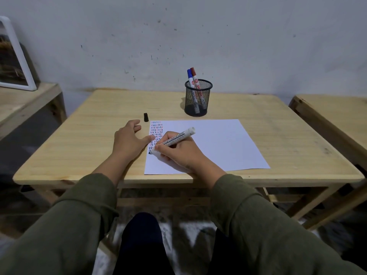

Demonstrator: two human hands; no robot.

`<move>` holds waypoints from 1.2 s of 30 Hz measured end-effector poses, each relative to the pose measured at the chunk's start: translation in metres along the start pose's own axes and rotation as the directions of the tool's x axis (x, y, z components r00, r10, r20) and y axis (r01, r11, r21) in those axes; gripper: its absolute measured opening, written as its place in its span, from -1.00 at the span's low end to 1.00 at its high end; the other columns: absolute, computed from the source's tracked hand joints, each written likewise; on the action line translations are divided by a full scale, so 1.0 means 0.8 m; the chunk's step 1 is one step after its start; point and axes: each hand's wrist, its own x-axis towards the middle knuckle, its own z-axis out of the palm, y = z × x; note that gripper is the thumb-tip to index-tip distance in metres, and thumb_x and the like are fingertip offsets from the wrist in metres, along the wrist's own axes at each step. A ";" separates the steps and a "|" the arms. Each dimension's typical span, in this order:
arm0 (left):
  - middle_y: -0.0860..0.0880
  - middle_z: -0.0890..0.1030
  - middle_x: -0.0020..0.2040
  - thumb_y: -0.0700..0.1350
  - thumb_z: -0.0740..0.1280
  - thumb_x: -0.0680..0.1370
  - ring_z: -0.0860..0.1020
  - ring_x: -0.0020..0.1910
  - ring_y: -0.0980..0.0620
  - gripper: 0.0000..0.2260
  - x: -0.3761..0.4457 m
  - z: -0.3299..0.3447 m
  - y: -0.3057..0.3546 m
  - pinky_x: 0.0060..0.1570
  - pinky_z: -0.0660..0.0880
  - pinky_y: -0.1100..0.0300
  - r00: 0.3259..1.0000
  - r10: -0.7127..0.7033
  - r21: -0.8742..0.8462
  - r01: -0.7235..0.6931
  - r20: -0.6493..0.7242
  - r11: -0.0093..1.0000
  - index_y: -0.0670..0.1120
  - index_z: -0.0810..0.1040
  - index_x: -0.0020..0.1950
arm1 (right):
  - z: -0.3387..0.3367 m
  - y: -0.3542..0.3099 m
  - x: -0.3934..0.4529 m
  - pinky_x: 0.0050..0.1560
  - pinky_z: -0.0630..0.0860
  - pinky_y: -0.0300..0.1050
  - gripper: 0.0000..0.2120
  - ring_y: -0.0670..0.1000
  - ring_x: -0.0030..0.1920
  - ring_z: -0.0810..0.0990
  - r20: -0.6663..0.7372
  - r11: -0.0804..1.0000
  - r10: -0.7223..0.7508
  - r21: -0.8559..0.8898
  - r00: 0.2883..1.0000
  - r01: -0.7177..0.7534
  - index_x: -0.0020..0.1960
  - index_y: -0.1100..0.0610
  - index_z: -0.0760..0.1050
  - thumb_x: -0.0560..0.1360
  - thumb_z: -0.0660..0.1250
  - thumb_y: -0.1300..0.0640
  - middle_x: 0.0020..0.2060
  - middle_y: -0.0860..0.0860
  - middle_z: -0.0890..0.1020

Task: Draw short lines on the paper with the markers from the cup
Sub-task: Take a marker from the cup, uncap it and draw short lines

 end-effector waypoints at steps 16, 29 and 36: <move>-0.05 0.54 0.31 0.08 0.47 0.37 0.44 0.34 -0.05 -0.33 0.002 0.002 -0.003 0.30 0.33 0.07 1.000 -0.003 0.010 0.003 -0.005 1.000 -0.07 0.34 0.41 | -0.001 0.001 0.000 -0.17 0.58 -0.10 -0.90 0.00 -0.24 0.61 0.019 0.999 0.023 0.036 1.000 -0.023 -0.16 0.15 0.57 0.44 0.37 0.11 -0.28 0.09 0.63; -0.05 0.50 0.35 0.07 0.42 0.42 0.41 0.35 -0.07 -0.38 0.003 0.000 0.003 0.28 0.32 0.09 0.999 -0.033 0.022 0.033 -0.007 0.999 -0.09 0.32 0.41 | -0.015 -0.010 0.004 -0.49 0.33 -0.24 -0.94 -0.04 -0.42 0.45 -0.040 0.828 0.113 0.557 0.993 -0.072 -0.07 0.15 0.56 0.49 0.33 0.24 -0.37 0.07 0.51; -0.10 0.49 0.33 -0.04 0.33 0.51 0.46 0.30 -0.05 -0.53 0.041 -0.001 0.028 0.19 0.30 0.24 0.993 -0.083 -0.150 0.069 -0.088 0.986 -0.11 0.37 0.39 | -0.039 -0.018 0.039 -0.50 0.34 -0.27 -0.90 -0.03 -0.43 0.46 -0.148 0.778 0.190 0.626 0.971 -0.057 -0.14 0.15 0.55 0.51 0.29 0.16 -0.37 0.08 0.50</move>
